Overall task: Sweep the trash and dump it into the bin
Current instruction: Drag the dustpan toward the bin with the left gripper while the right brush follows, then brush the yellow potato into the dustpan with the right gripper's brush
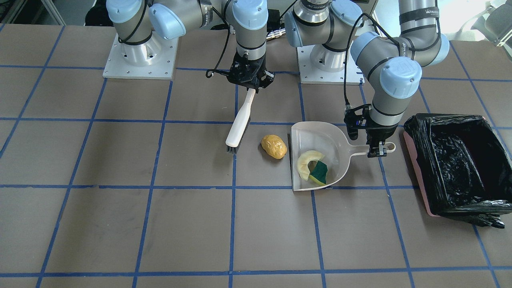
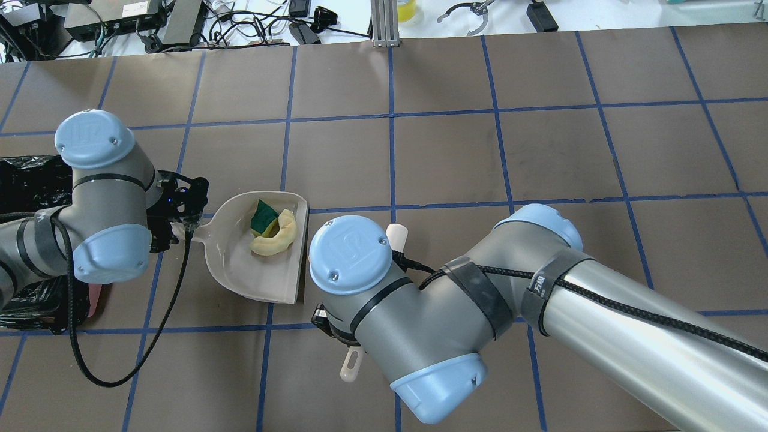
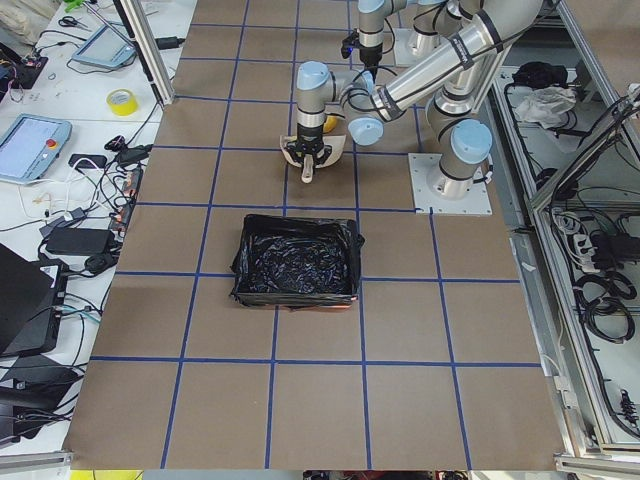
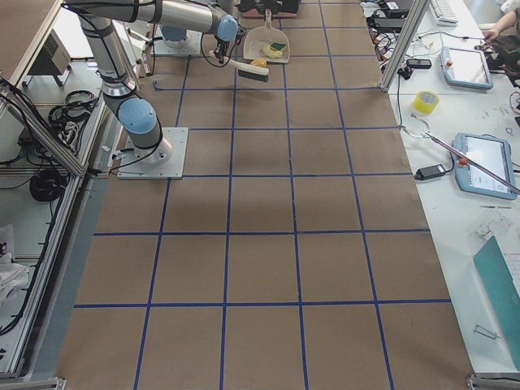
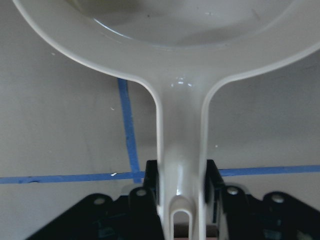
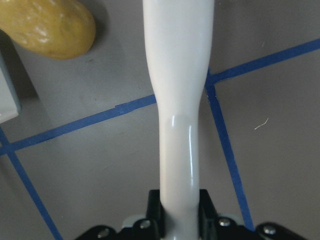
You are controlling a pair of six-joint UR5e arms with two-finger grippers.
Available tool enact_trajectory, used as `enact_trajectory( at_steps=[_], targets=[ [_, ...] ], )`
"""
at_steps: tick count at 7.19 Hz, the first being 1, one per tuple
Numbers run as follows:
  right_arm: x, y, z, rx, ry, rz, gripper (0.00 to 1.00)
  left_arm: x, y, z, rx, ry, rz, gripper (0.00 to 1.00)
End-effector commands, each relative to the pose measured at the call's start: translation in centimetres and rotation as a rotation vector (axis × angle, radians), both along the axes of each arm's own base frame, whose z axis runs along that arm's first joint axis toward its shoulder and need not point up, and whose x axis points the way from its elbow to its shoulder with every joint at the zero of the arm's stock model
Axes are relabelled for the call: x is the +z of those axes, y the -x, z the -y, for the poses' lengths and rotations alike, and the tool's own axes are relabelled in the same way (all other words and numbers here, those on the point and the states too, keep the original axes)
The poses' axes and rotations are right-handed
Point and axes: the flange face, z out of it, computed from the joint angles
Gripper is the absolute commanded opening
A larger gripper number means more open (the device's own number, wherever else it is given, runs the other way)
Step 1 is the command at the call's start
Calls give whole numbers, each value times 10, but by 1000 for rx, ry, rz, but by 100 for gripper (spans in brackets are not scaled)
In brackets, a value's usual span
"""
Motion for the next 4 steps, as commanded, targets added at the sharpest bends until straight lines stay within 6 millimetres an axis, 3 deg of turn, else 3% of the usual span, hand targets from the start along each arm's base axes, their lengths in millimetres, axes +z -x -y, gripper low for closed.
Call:
enact_trajectory(
  at_steps=[1,4],
  targets=[
    [-24,-17,8,18,25,24,0,-5,6,-10,1,-9,1,0],
    [-56,-34,23,9,55,63,0,-7,21,-10,11,-8,9,0]
  ],
)
